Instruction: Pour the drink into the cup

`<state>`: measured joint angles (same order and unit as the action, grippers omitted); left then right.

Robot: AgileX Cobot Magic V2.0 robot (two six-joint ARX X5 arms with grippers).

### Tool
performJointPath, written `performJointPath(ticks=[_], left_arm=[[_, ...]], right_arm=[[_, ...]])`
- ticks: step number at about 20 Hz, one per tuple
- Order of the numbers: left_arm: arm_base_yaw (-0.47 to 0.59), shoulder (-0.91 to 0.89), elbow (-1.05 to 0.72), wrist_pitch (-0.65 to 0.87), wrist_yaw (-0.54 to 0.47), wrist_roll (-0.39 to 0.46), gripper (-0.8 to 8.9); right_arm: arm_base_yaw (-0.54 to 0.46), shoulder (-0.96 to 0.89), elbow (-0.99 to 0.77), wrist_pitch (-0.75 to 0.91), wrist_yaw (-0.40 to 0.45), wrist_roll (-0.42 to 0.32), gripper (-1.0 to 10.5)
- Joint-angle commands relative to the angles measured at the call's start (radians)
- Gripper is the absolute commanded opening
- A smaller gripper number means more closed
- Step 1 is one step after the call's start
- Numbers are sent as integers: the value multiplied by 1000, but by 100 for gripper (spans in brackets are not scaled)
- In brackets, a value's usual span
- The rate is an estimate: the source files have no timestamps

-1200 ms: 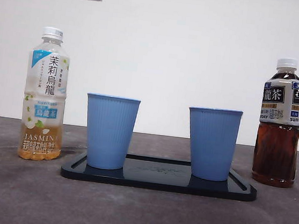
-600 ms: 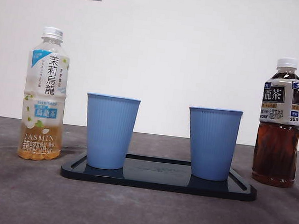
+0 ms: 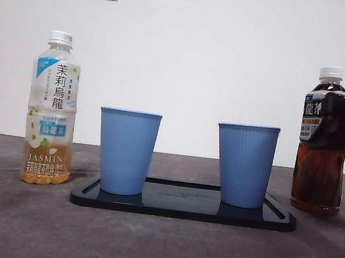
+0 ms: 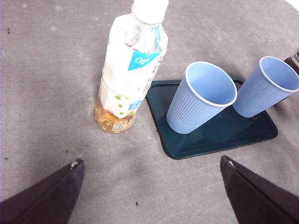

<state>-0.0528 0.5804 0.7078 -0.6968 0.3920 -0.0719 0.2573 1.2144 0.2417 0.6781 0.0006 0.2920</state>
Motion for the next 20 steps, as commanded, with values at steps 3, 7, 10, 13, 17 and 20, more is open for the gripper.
performJointPath(ticks=[3, 7, 10, 13, 17, 20], left_arm=[[-1, 3, 18, 10, 4, 1, 469], [-1, 3, 18, 9, 3, 1, 469], [-1, 3, 18, 9, 4, 1, 469], [-1, 3, 18, 8, 3, 1, 469], [-1, 3, 18, 7, 3, 1, 469], [-1, 3, 18, 7, 3, 1, 469]], right_arm=[[-19, 178, 1, 200, 4, -21, 388], [-44, 304, 6, 348, 1, -24, 388], [-51, 376, 40, 395, -3, -40, 388], [-51, 424, 90, 399, -4, -54, 388], [-52, 449, 129, 403, 2, -69, 387], [-52, 452, 134, 404, 25, -71, 299]])
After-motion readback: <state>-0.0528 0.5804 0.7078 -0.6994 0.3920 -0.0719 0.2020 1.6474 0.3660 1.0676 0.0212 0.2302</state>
